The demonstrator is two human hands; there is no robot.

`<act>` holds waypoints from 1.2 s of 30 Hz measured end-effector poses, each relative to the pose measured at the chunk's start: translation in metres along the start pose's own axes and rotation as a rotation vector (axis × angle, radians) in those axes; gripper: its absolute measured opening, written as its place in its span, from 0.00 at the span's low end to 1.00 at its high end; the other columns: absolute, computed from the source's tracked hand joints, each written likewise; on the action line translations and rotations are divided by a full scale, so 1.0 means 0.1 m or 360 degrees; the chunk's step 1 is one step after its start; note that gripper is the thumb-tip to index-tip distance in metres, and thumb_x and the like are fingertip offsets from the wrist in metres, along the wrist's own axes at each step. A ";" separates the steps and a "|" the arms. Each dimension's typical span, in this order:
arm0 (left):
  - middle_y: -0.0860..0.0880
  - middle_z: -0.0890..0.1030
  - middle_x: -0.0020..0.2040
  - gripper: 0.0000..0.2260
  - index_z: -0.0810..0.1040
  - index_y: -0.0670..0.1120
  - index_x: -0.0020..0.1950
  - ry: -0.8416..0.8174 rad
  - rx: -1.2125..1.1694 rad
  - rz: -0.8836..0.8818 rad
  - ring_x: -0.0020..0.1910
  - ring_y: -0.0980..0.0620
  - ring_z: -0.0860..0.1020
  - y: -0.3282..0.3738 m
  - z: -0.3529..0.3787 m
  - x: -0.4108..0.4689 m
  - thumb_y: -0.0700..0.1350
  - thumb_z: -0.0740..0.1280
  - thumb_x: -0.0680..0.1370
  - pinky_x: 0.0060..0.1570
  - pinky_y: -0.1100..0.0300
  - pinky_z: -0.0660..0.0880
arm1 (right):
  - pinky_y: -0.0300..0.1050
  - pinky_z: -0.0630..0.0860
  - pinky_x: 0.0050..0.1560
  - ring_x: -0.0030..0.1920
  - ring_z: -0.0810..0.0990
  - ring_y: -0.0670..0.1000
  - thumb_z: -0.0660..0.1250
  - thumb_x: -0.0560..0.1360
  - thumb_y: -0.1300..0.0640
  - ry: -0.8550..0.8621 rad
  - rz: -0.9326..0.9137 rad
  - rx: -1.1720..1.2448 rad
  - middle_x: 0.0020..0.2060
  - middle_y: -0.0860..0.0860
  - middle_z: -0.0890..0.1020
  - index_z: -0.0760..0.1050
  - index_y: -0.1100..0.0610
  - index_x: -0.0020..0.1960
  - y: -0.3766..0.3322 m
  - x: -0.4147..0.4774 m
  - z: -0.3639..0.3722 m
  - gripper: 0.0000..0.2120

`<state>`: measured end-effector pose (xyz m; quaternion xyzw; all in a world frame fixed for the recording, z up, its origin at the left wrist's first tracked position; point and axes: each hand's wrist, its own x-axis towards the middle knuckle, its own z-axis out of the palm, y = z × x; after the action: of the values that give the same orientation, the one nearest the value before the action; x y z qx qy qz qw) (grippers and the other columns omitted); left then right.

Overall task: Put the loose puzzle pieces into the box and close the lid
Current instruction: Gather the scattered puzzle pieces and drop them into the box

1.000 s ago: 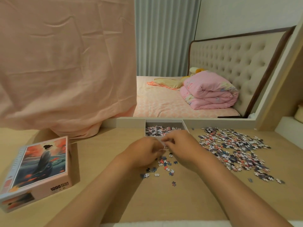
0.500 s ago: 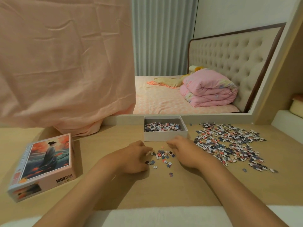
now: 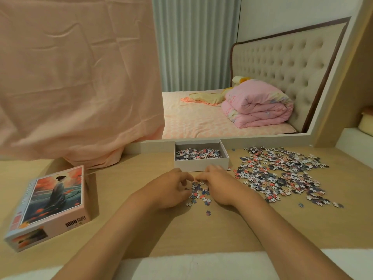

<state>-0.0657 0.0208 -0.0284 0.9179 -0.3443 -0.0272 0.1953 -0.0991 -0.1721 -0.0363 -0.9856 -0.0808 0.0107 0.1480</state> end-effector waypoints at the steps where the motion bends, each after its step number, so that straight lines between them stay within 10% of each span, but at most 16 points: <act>1: 0.56 0.73 0.53 0.18 0.73 0.57 0.65 -0.0028 0.0054 -0.0023 0.47 0.57 0.73 -0.03 -0.01 -0.02 0.55 0.68 0.75 0.49 0.62 0.69 | 0.45 0.69 0.55 0.60 0.71 0.53 0.58 0.80 0.68 -0.0022 -0.0008 0.0033 0.53 0.48 0.70 0.75 0.46 0.68 -0.02 -0.01 -0.03 0.24; 8: 0.57 0.75 0.47 0.16 0.78 0.55 0.62 -0.0041 0.0068 0.0101 0.42 0.61 0.72 -0.03 0.05 0.01 0.53 0.70 0.75 0.44 0.68 0.67 | 0.47 0.71 0.48 0.47 0.75 0.52 0.69 0.76 0.52 -0.0330 0.0045 0.0092 0.47 0.50 0.77 0.76 0.52 0.52 0.05 -0.17 -0.34 0.07; 13: 0.55 0.71 0.57 0.24 0.70 0.55 0.70 0.0092 -0.0009 0.0025 0.52 0.58 0.72 -0.01 0.12 0.06 0.59 0.67 0.76 0.54 0.62 0.69 | 0.51 0.75 0.60 0.58 0.76 0.52 0.79 0.62 0.39 -0.0503 0.0201 -0.0078 0.59 0.48 0.77 0.69 0.50 0.71 -0.03 -0.23 -0.38 0.42; 16: 0.53 0.69 0.62 0.25 0.71 0.54 0.71 -0.0046 0.0127 0.0052 0.64 0.54 0.65 -0.06 0.16 0.06 0.61 0.66 0.76 0.65 0.54 0.67 | 0.46 0.75 0.55 0.52 0.76 0.49 0.79 0.66 0.44 -0.0333 0.0131 0.0031 0.50 0.44 0.75 0.72 0.51 0.71 -0.04 -0.19 -0.31 0.36; 22: 0.50 0.73 0.57 0.17 0.76 0.51 0.68 -0.0054 -0.0021 0.0150 0.55 0.53 0.74 -0.02 0.07 0.06 0.50 0.66 0.79 0.56 0.61 0.68 | 0.47 0.78 0.52 0.48 0.80 0.49 0.75 0.71 0.47 -0.0281 0.0109 0.0120 0.47 0.47 0.80 0.75 0.51 0.68 -0.07 -0.15 -0.27 0.27; 28: 0.53 0.68 0.57 0.28 0.72 0.54 0.69 -0.0336 0.0298 -0.0082 0.56 0.51 0.73 -0.09 -0.09 -0.01 0.62 0.70 0.71 0.59 0.55 0.72 | 0.44 0.74 0.56 0.58 0.75 0.49 0.80 0.61 0.38 -0.0421 0.0209 0.0076 0.56 0.45 0.76 0.65 0.49 0.75 -0.03 -0.20 -0.31 0.48; 36: 0.44 0.78 0.46 0.12 0.82 0.45 0.55 -0.0152 0.0092 0.0132 0.46 0.48 0.75 0.10 0.06 0.07 0.49 0.71 0.74 0.43 0.56 0.68 | 0.45 0.69 0.38 0.41 0.75 0.51 0.77 0.69 0.46 -0.0195 0.0150 0.0134 0.39 0.48 0.77 0.81 0.54 0.54 -0.15 -0.11 -0.18 0.18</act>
<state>-0.0677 0.0068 -0.0297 0.9058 -0.3916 -0.0530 0.1530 -0.1116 -0.1645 -0.0149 -0.9787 -0.0428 0.0813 0.1836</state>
